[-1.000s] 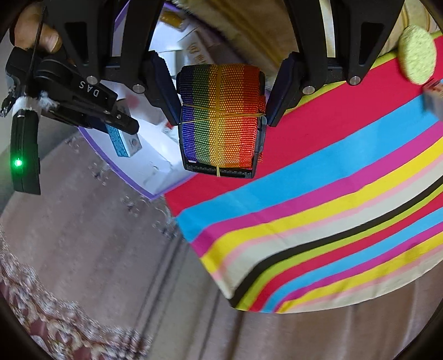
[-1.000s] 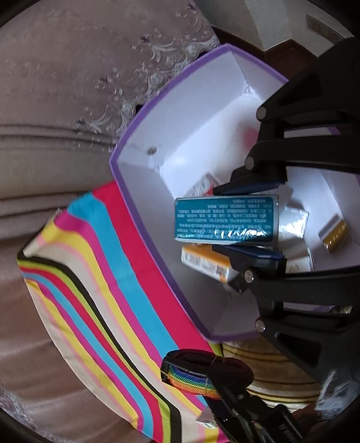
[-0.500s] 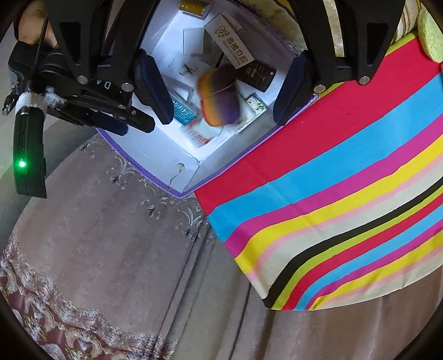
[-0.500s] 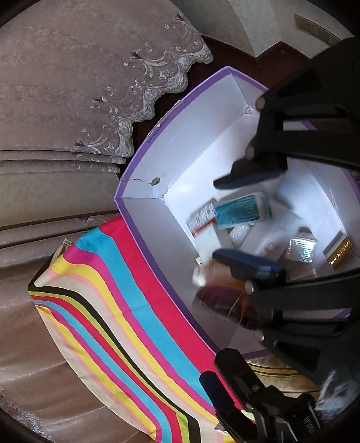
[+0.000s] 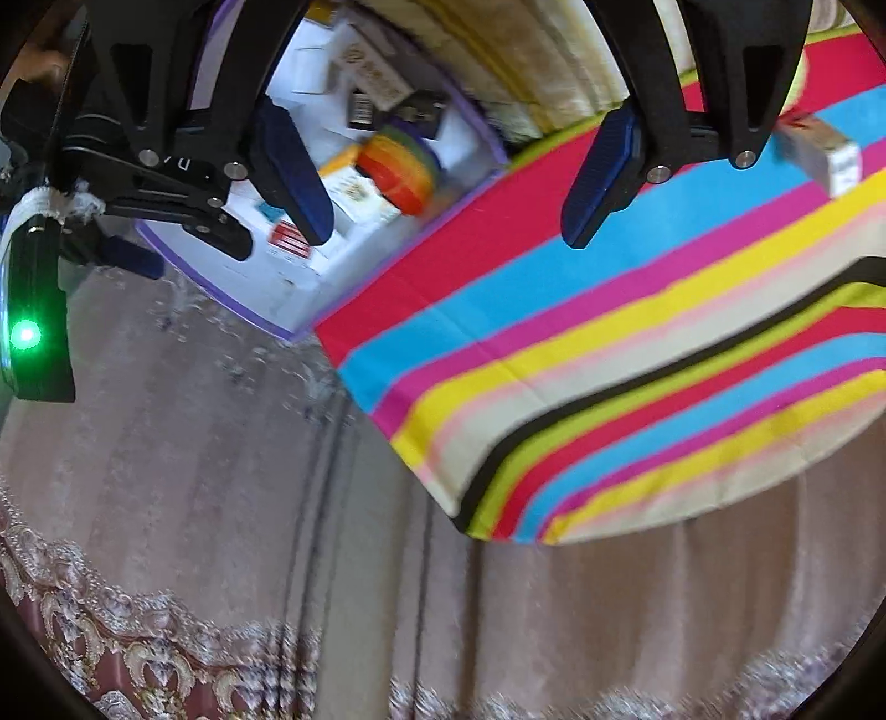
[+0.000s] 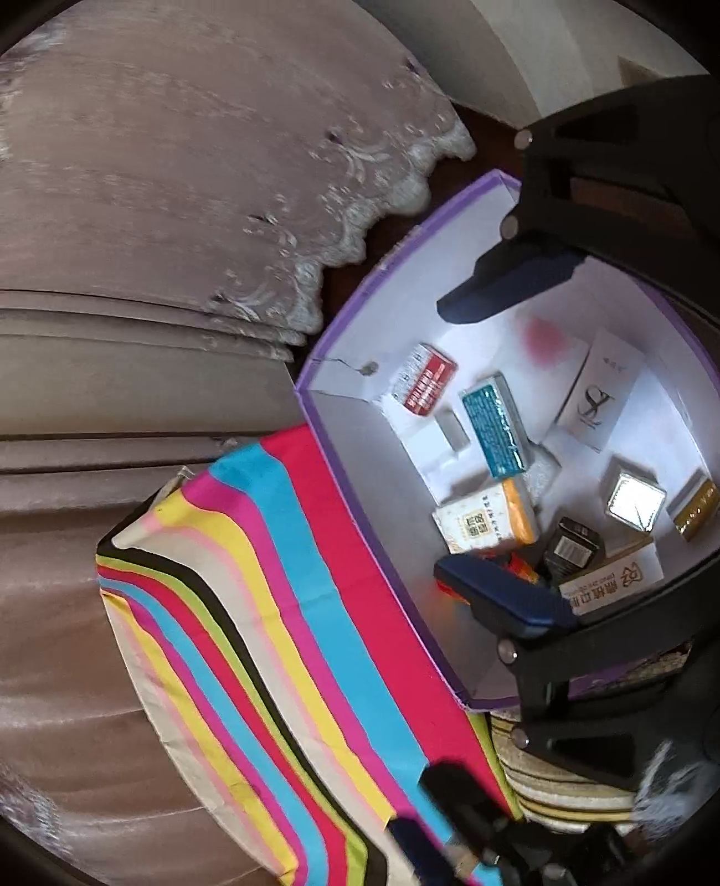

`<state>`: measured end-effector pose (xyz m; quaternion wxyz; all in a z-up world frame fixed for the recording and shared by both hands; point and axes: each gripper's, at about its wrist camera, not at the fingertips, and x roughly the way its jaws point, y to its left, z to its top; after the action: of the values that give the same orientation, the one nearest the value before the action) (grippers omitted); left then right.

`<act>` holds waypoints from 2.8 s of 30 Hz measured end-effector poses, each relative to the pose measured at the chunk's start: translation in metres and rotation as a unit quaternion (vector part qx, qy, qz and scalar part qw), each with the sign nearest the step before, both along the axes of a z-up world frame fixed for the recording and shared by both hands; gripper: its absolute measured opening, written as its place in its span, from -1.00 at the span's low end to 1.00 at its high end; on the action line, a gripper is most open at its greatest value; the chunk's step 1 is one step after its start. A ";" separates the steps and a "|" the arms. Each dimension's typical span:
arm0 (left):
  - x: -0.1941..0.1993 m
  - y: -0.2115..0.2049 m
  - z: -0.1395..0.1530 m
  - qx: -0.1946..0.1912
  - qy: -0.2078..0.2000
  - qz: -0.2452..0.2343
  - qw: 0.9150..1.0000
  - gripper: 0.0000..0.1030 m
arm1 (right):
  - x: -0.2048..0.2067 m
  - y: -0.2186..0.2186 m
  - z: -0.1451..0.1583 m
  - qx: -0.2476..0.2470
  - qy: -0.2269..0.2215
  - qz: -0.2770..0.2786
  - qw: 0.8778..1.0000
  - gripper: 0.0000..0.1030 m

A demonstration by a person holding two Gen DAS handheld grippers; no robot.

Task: Organize objects
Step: 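Move both empty tools back toward the sponge and white box, then grasp the white barcode box with right tool while left tool grasps the green sponge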

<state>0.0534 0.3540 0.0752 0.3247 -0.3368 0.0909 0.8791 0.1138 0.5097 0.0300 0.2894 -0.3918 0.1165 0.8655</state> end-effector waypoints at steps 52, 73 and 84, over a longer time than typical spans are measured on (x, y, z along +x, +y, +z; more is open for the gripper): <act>-0.084 -0.202 -0.091 -0.083 -0.222 0.188 0.953 0.58 | -0.070 -0.152 -0.013 -0.095 0.004 0.251 0.963 0.85; -0.056 -0.302 -0.068 -0.007 -0.201 0.269 0.942 0.57 | -0.121 -0.230 -0.021 -0.087 -0.019 0.317 0.944 0.85; -0.074 -0.352 -0.072 0.035 -0.183 0.345 0.920 0.57 | -0.167 -0.308 -0.035 -0.055 -0.049 0.375 0.924 0.85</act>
<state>-0.0210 0.0017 0.0030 0.0240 -0.4907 -0.1221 0.8624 -0.0531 0.2020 -0.0047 -0.0733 -0.4645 -0.0061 0.8825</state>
